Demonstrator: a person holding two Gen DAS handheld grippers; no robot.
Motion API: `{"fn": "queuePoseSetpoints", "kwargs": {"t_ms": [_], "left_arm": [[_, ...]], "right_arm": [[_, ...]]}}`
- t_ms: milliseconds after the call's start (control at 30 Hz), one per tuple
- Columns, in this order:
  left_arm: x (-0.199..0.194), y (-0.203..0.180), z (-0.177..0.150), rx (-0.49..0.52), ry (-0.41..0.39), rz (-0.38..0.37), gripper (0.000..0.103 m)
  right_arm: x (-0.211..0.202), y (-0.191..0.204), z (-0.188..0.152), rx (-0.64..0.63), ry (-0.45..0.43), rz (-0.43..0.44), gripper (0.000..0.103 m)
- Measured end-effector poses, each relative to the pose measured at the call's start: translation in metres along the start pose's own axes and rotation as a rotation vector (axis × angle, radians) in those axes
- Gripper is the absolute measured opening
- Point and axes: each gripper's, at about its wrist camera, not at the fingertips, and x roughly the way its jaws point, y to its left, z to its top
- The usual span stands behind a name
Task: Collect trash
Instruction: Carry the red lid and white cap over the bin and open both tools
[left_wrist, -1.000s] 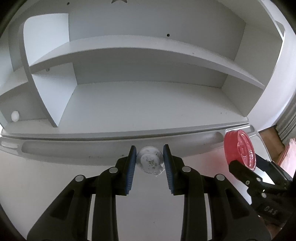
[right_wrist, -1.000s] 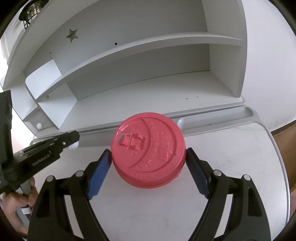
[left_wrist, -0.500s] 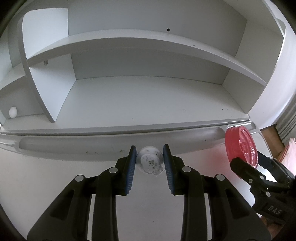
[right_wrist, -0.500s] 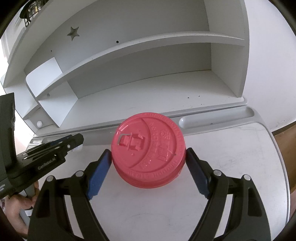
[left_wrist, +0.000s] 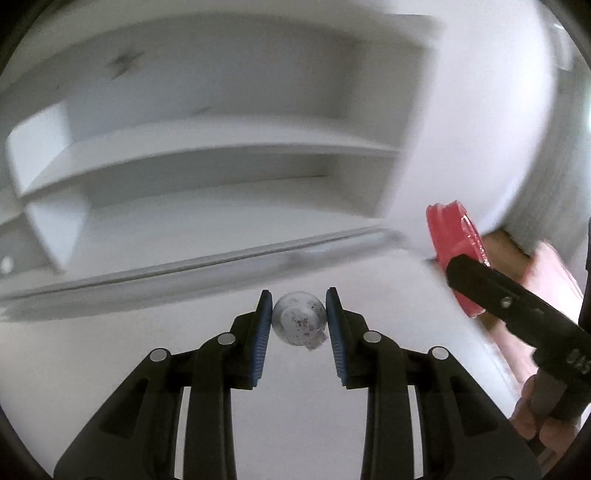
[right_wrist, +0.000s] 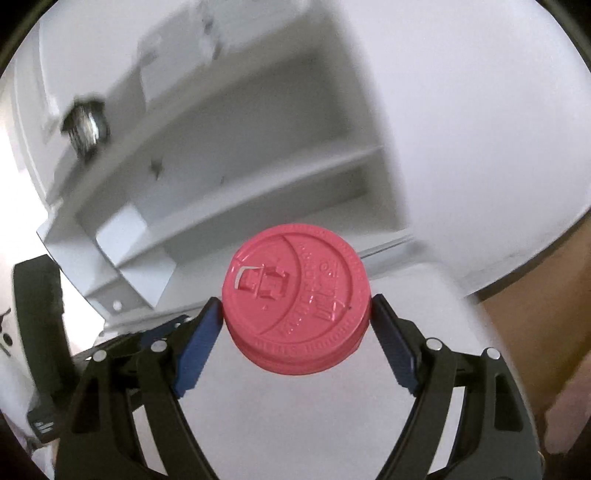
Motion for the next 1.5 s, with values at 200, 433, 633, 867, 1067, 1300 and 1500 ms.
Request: {"fn": "queuePoseSetpoints", "kwargs": {"t_ms": [200,433,633,867,1067,1300,1500], "left_arm": [[-0.033,-0.155,-0.026,0.184,-0.03,-0.274,0.029],[-0.041,-0.318,-0.122,0.382,0.126,-0.531,0.029],[0.015,-0.384,-0.2,0.451,0.363,-0.531,0.029],[0.167,-0.385,-0.287,0.472,0.68,-0.315,0.029],[0.217,-0.382,-0.319,0.393,0.85,-0.303,0.029],[0.226,-0.376,-0.329,0.348,0.885,-0.32,0.029],[0.217,-0.388,-0.332,0.365,0.809,-0.331,0.096]], "right_arm": [[-0.165,-0.102,-0.01,0.121,-0.166,-0.218,0.079],[-0.255,-0.241,-0.101,0.414,-0.078,-0.396,0.079],[-0.25,-0.353,-0.201,0.715,0.08,-0.419,0.079],[-0.17,-0.427,-0.297,0.969,0.344,-0.383,0.078],[-0.139,-0.442,-0.339,1.074,0.457,-0.32,0.078],[-0.138,-0.443,-0.343,1.097,0.455,-0.36,0.079],[-0.143,-0.452,-0.346,1.106,0.449,-0.397,0.094]]}}
